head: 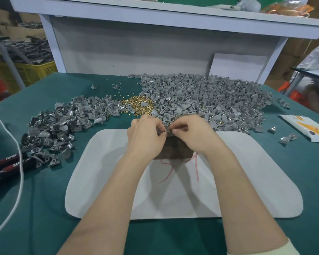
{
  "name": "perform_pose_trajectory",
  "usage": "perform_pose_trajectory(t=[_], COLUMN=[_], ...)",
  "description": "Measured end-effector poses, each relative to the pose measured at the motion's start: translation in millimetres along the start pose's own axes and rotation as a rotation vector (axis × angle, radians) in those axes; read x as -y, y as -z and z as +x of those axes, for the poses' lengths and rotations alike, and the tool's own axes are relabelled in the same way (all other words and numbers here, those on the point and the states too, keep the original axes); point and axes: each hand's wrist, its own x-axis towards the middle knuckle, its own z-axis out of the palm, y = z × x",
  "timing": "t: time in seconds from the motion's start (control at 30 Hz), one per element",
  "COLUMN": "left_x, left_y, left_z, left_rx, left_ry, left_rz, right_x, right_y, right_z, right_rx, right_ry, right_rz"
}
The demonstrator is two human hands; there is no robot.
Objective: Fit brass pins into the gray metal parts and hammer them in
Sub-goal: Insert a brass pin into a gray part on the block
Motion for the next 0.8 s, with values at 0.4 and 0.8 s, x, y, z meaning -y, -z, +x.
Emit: perform_pose_trajectory(t=[0.4,0.8], left_x=[1,2], left_y=[-1,-2], left_z=[1,1], left_rx=[0.004,0.001], left_ry=[-0.001,-0.001], left_rz=[-0.003,-0.018], right_x=[2,2], right_y=[-6,-9], right_z=[0,1], right_rx=[-0.083,-0.141], right_ry=[0.022,0.05], right_rz=[0.038,-0.142])
